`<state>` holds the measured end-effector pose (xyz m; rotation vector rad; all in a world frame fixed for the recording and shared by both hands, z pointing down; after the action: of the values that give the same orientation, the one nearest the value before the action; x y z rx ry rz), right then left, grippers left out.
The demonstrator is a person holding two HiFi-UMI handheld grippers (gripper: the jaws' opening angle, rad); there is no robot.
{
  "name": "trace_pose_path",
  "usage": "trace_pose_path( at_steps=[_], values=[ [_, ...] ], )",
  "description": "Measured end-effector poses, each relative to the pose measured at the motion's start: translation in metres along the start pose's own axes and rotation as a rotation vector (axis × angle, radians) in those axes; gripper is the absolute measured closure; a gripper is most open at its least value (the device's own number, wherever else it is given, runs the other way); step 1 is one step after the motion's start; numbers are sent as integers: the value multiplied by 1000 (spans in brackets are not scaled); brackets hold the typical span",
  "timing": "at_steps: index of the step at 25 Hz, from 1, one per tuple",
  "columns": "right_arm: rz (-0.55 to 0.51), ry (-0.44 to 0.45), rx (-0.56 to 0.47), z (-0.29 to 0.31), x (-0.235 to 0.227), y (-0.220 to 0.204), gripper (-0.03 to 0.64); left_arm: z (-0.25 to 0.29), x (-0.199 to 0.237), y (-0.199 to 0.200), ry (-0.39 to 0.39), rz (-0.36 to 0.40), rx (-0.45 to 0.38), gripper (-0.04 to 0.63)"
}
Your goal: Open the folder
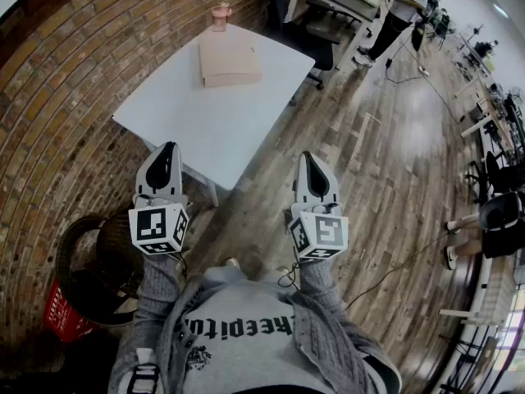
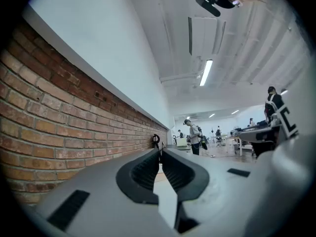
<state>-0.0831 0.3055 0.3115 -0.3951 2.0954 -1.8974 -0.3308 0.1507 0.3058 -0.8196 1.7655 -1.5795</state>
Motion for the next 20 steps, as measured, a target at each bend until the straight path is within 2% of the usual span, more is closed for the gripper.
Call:
trace_pose_path(
  at_steps=[20],
  values=[
    [14, 2, -15, 10, -1, -2, 612, 13, 5, 0, -8, -13, -17, 575]
  ],
)
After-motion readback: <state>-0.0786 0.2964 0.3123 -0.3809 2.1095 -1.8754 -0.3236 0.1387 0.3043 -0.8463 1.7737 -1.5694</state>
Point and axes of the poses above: the fingertips, and each gripper's own axes: z forward along the fingers, x to its left, y out of its top, the point moved 6 cm from there along -z, backward along the fingers, and after that the axes turned 9 degrees about -y, right-handed, at the moved point
